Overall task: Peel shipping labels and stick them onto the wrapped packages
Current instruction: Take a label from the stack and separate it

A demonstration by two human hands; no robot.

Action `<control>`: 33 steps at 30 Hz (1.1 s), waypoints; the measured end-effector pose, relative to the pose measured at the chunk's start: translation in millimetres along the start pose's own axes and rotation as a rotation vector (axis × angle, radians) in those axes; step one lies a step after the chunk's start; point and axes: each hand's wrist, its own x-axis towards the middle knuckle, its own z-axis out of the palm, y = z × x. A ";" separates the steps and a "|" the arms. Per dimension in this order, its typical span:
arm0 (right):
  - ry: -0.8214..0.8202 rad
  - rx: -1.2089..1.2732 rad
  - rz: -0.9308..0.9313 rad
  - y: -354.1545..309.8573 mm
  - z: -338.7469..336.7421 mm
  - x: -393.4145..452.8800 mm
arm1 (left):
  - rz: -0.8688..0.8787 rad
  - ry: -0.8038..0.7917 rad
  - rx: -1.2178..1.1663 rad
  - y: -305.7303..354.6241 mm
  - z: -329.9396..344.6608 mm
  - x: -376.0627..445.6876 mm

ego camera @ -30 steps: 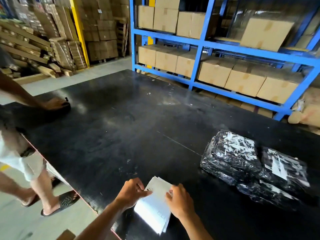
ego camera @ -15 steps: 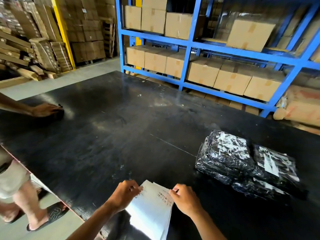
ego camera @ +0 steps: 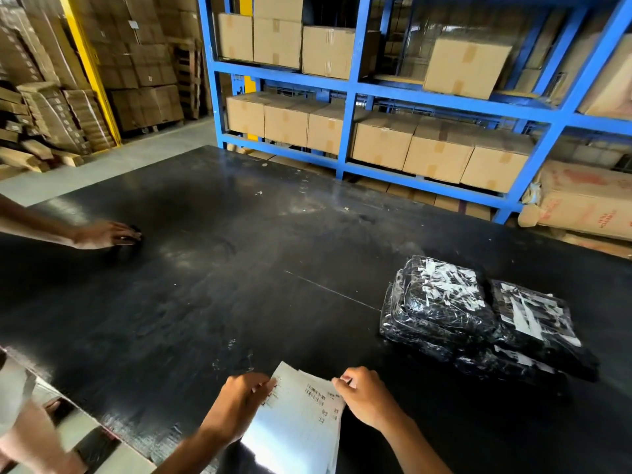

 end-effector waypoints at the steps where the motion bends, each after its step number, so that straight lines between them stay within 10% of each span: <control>1: 0.003 0.006 0.001 0.0 -0.2 1.4 | 0.003 -0.017 -0.047 1.2 -1.4 0.4; 23: -0.131 0.068 -0.044 -3.8 -6.5 4.1 | -0.033 -0.193 -0.056 34.6 -24.0 32.9; 33: -0.207 0.706 -0.087 -54.2 -46.7 -19.4 | -0.169 0.032 -0.478 86.2 -43.0 53.5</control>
